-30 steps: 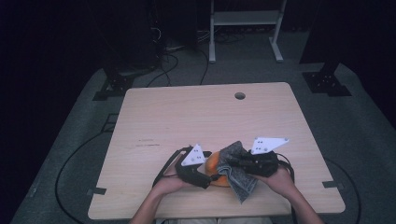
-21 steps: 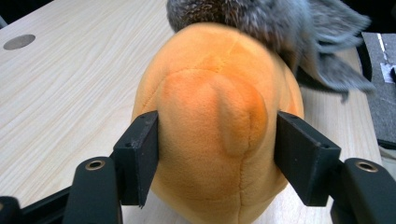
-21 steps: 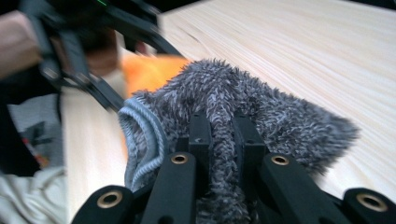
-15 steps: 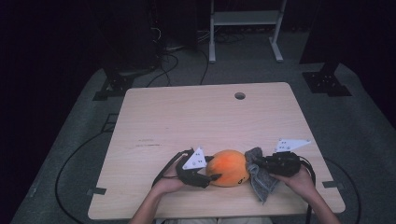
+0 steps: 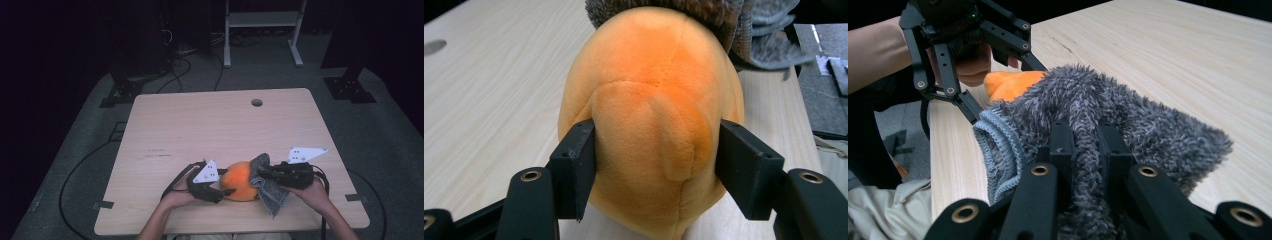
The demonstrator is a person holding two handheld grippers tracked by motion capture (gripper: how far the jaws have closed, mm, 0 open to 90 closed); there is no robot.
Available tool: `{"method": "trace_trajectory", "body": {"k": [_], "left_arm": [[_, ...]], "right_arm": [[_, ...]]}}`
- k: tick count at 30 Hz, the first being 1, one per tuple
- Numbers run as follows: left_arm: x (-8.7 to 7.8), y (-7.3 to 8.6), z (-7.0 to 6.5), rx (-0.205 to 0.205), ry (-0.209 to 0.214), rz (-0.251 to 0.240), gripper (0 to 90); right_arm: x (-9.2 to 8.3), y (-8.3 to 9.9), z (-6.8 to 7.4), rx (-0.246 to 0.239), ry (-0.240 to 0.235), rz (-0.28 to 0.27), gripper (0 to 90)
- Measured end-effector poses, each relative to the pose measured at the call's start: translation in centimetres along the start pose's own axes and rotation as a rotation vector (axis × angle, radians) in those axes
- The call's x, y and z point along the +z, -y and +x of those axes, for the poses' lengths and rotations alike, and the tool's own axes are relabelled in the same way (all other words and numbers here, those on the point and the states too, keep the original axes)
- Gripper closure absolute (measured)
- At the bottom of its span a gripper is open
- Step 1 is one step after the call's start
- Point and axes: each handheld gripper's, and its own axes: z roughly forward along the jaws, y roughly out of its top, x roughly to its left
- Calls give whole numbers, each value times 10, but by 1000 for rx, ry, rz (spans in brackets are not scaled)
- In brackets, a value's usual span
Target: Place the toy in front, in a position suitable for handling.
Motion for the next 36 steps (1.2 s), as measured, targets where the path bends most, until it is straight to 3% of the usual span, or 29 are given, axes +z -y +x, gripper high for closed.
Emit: {"method": "trace_trajectory", "body": {"k": [3, 6, 8, 9, 10, 11, 12, 14, 17, 18, 19, 20, 21, 22, 23, 25, 27, 30, 31, 36], "left_arm": [[-1, 1, 1, -5, 4, -1, 369], [-1, 1, 1, -8, 3, -3, 368], [1, 0, 5, -62, -14, 6, 314], [1, 0, 5, -62, -14, 6, 235], [5, -1, 11, -168, -2, 38, 174], [5, -1, 11, -168, -2, 38, 172], [6, 0, 13, -191, 26, 25, 200], [4, -2, 10, -145, 16, 1, 278], [4, -6, 2, -60, -1, -11, 339], [4, -6, 2, -60, -1, -11, 347], [6, -9, -4, -2, -8, -17, 352], [6, -11, -7, 23, -15, -12, 353], [6, -11, -7, 23, -15, -12, 353], [6, -12, -9, 54, -20, -5, 353], [5, -13, -13, 93, -23, 3, 353], [4, -12, -16, 131, -22, 19, 352], [3, -9, -15, 133, -12, 29, 353], [2, -3, -10, 94, -3, 19, 368], [2, -2, -8, 77, 1, 19, 378], [1, 0, -7, 62, 5, 41, 377]], "right_arm": [[0, 9, -7, 55, -26, -21, 795], [-6, 21, -16, 90, 2, 3, 796], [-10, 29, -19, 108, 28, 27, 796], [-10, 29, -19, 108, 28, 27, 796], [-11, 35, -20, 117, 25, 36, 796], [-11, 35, -20, 117, 25, 36, 796], [-14, 35, -18, 106, 29, 48, 795], [-17, 31, -15, 88, 41, 49, 795], [-23, 14, -6, 48, 37, -4, 795], [-23, 6, -1, 27, 30, -15, 795], [-20, -5, 6, -1, 5, -12, 795], [-17, -12, 12, -24, 4, -11, 795], [-11, -21, 19, -58, 3, -6, 795], [-11, -21, 19, -58, 3, -6, 795], [5, -38, 32, -103, -20, 26, 795], [21, -47, 41, -126, -42, 67, 795], [33, -50, 42, -124, -43, 113, 796], [35, -49, 34, -96, -40, 119, 798], [31, -45, 26, -64, -21, 113, 798], [15, -31, 11, -19, 25, 89, 798]]}}
